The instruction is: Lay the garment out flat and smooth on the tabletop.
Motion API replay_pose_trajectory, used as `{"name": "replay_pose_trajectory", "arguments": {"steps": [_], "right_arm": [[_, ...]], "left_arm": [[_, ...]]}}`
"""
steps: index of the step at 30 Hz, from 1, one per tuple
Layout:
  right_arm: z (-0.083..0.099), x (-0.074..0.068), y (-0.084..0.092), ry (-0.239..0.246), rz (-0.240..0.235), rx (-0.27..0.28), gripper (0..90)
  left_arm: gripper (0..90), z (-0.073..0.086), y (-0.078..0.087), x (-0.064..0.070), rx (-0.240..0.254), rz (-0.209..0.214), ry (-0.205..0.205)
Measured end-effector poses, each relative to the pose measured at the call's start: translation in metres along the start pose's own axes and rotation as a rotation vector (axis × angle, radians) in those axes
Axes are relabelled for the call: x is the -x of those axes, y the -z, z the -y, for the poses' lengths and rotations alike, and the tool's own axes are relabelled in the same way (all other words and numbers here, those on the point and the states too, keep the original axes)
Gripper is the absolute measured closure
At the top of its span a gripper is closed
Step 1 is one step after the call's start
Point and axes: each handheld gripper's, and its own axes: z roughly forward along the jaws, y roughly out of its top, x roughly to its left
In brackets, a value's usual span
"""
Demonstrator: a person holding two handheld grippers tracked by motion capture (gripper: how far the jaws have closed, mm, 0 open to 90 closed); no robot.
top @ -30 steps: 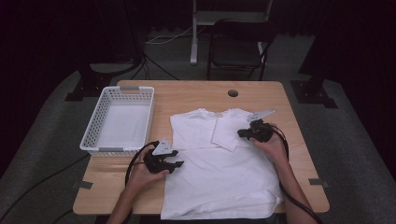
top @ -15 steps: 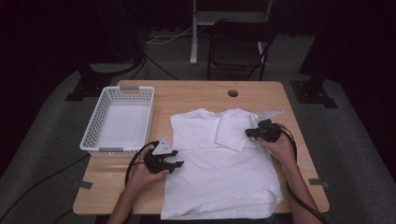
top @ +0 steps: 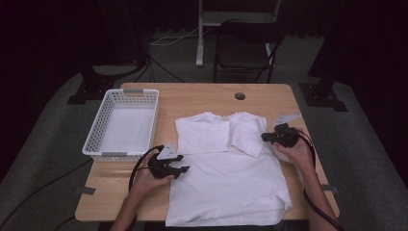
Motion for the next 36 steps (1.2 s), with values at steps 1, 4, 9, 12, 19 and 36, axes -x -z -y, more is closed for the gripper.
{"name": "replay_pose_trajectory", "arguments": {"steps": [1, 4, 9, 12, 19, 36], "right_arm": [[0.001, 0.001, 0.001, -0.001, 0.002, 0.0, 85.7], [0.003, 0.003, 0.004, -0.005, 0.009, -0.004, 85.7], [0.006, 0.006, 0.008, -0.01, 0.016, -0.007, 85.6], [0.008, 0.008, 0.01, -0.012, 0.022, -0.008, 85.6], [0.013, 0.013, 0.016, -0.03, 0.033, -0.009, 85.5], [0.028, 0.023, 0.025, -0.062, 0.059, -0.026, 85.6]], "left_arm": [[49.8, 0.0, 0.0, 0.0, 0.0, 0.0, 0.001], [49.8, 0.0, 0.0, 0.0, 0.0, 0.0, 0.0], [49.8, 0.0, 0.0, 0.0, 0.0, 0.0, 0.0], [49.8, 0.0, 0.0, 0.0, 0.001, 0.0, 0.0], [49.8, 0.0, 0.0, 0.0, 0.0, 0.0, 0.001], [49.8, 0.0, 0.0, 0.0, 0.0, 0.0, 0.001]]}}
